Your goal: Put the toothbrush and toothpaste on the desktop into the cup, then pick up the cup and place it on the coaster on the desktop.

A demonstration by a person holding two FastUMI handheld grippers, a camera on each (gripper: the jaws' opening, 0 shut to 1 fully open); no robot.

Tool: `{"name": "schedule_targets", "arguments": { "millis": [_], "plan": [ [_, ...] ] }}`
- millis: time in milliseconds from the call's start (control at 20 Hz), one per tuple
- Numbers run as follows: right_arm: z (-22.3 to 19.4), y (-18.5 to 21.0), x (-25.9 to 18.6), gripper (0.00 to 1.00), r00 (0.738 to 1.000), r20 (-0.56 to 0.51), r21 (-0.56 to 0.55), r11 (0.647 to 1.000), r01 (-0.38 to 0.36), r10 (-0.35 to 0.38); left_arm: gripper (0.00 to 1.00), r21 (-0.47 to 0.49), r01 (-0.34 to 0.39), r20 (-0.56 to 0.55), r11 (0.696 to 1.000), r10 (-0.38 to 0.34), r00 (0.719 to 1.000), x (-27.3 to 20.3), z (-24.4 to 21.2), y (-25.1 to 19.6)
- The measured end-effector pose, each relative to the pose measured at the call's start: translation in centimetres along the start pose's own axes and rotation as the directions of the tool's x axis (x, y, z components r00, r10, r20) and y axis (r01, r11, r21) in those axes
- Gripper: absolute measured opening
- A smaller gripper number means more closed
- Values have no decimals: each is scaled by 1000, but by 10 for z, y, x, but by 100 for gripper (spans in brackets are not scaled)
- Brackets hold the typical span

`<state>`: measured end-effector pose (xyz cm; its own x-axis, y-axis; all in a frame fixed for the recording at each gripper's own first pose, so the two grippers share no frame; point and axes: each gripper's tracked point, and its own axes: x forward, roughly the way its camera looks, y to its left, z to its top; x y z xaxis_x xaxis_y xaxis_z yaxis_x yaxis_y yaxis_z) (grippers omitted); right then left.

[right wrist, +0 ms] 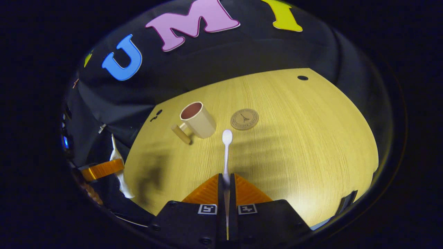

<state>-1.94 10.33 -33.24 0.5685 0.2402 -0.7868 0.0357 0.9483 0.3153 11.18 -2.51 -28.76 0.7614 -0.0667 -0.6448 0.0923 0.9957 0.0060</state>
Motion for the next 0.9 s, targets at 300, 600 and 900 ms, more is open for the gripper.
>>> {"name": "schedule_targets", "arguments": {
  "millis": [300, 600, 900],
  "plan": [
    [13, 12, -26, 7, 995, 38, 3, 995, -97, 97, 15, 44, 113, 220, 993, -120, 968, 43, 97, -43],
    [1, 6, -38, 7, 989, 9, 2, 989, -145, 145, 15, 135, 172, 307, 976, -207, 929, 108, 148, -80],
    [0, -24, -43, 7, 992, -14, 6, 993, -122, 122, 15, 120, 150, 304, 981, -180, 936, 183, 154, -79]
  ]
}}
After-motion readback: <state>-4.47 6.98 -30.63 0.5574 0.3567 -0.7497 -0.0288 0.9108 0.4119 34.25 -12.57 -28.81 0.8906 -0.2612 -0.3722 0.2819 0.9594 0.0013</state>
